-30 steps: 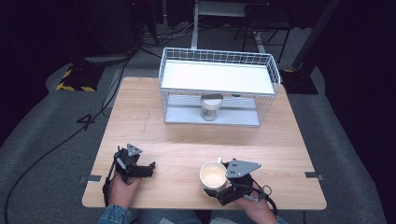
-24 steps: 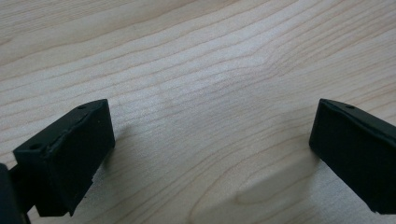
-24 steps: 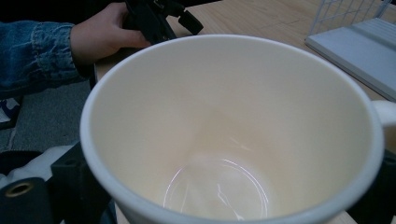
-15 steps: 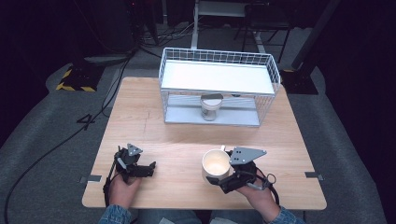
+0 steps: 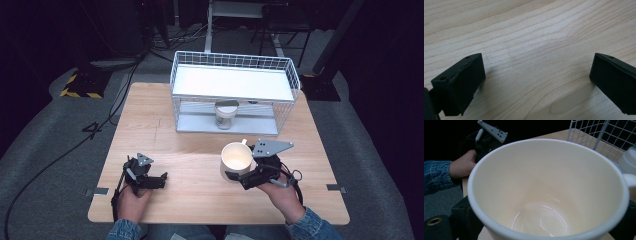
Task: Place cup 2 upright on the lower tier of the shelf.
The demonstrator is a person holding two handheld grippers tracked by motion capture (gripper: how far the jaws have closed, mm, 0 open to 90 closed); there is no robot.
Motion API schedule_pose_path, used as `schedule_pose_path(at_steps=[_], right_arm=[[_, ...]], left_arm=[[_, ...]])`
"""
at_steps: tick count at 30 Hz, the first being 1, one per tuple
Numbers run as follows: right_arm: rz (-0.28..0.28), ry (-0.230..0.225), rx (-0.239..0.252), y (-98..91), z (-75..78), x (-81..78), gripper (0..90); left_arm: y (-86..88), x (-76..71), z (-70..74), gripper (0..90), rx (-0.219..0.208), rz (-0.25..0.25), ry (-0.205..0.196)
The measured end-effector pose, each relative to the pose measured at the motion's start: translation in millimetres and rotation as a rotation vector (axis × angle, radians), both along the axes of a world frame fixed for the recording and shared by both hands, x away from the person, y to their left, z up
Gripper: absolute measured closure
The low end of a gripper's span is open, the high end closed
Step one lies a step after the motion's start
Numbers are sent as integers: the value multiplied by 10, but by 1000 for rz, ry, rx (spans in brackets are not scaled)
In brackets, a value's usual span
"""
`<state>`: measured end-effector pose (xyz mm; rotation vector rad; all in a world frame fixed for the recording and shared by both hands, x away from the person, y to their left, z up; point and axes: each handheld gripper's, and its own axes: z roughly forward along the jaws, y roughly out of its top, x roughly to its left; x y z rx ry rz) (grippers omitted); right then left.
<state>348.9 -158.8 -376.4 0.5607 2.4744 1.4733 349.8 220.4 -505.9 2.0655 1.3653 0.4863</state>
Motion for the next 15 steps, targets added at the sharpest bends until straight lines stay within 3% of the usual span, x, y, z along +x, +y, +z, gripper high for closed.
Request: schedule_pose_path(at_steps=[15], right_arm=[[-46, -35, 10, -90, 472, 335, 83]], left_arm=[[-7, -3, -2, 8, 2, 8, -4]])
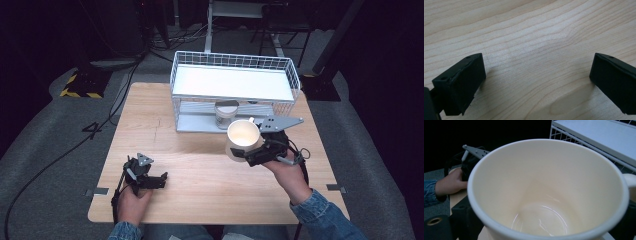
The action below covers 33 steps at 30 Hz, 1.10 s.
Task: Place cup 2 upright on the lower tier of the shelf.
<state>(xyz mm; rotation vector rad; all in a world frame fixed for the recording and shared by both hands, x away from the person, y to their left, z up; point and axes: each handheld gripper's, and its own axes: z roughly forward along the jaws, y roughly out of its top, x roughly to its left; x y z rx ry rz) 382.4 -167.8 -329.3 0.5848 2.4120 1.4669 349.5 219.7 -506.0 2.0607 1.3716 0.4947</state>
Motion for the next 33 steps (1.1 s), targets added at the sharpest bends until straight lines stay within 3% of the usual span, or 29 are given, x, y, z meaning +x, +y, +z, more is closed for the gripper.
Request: schedule_pose_path(at_steps=[8, 33], right_arm=[[-14, -15, 3, 30, 254, 198, 83], [-112, -41, -2, 168, 735, 804, 83]], left_arm=[[-2, -2, 0, 9, 0, 0, 0], [0, -1, 0, 9, 0, 1, 0]])
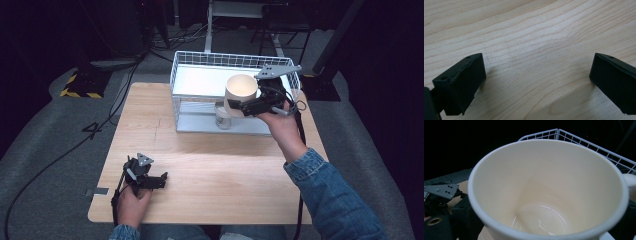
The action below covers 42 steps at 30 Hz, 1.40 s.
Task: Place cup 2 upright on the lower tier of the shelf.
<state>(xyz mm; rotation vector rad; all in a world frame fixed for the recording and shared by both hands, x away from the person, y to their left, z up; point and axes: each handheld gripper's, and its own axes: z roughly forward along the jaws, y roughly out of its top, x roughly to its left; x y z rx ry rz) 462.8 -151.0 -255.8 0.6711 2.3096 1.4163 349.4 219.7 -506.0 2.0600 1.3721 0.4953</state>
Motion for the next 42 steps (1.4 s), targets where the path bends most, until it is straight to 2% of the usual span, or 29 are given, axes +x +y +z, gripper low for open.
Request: schedule_pose_path(at_steps=[13, 19, 22, 28, 34, 42], right_arm=[[-68, 6, 6, 42, 152, 368, 82], [-101, -7, 15, 47, 190, 542, 82], [-128, 4, 24, 43, 189, 649, 82], [-165, 15, -1, 53, 142, 879, 82], [-195, 41, 4, 57, 15, 1063, 82], [-218, 75, 23, 23, -101, 1203, 82]], left_arm=[[1, 1, 1, 7, -2, -2, 2], [0, 2, 0, 6, -3, -1, 2], [-1, 2, 0, 6, -3, -1, 2], [0, 2, 1, 6, -3, -1, 2], [-2, 2, 1, 6, -5, 0, 3], [-6, 3, -1, 6, -9, 1, 4]])
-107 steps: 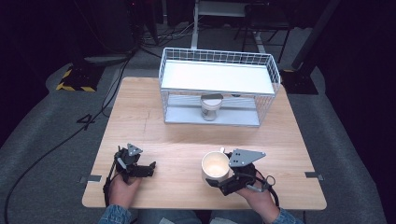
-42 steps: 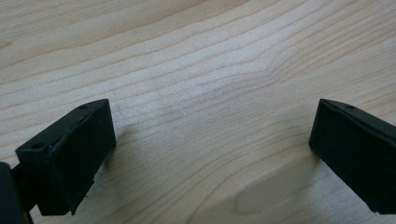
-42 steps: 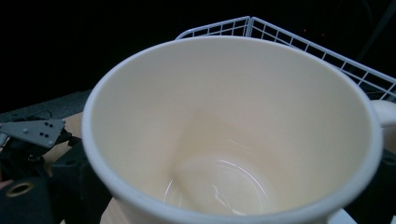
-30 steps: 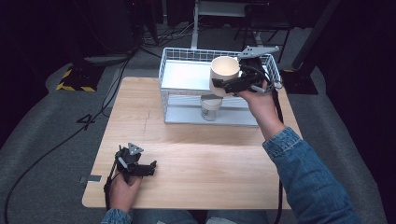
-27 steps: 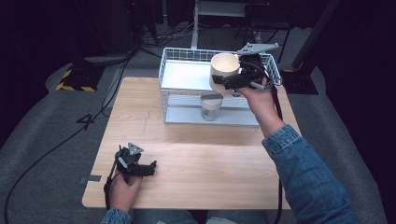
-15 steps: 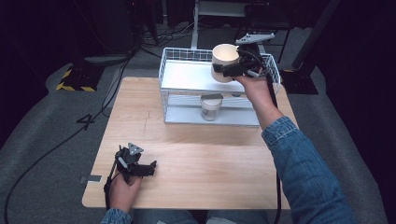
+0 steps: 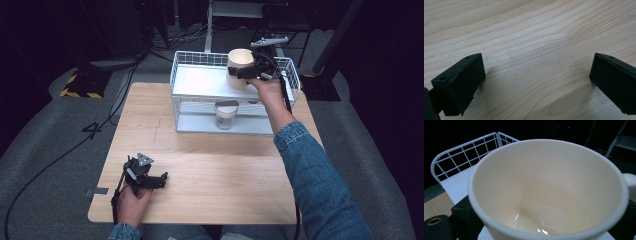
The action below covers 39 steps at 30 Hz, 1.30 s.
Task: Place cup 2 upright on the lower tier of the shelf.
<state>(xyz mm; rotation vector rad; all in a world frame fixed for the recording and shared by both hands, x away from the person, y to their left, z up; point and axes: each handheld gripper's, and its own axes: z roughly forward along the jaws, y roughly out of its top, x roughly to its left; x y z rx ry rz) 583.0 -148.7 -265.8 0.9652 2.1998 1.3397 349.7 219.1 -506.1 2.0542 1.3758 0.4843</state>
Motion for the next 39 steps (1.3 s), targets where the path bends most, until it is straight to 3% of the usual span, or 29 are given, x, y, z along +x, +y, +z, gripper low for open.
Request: schedule_pose_path(at_steps=[14, 23, 35, 39], right_arm=[[0, 27, 5, -15, -110, 65, 82], [-5, 22, -20, -14, -155, 73, 81], [6, 28, -12, -65, -197, 85, 70], [-1, 34, -29, -56, -208, 94, 30]], left_arm=[[3, 1, 1, 6, 3, -3, -1], [2, 1, 1, 6, 3, -2, -1], [2, 1, 1, 6, 3, -2, -1], [3, 1, 1, 6, 4, -3, -1]])
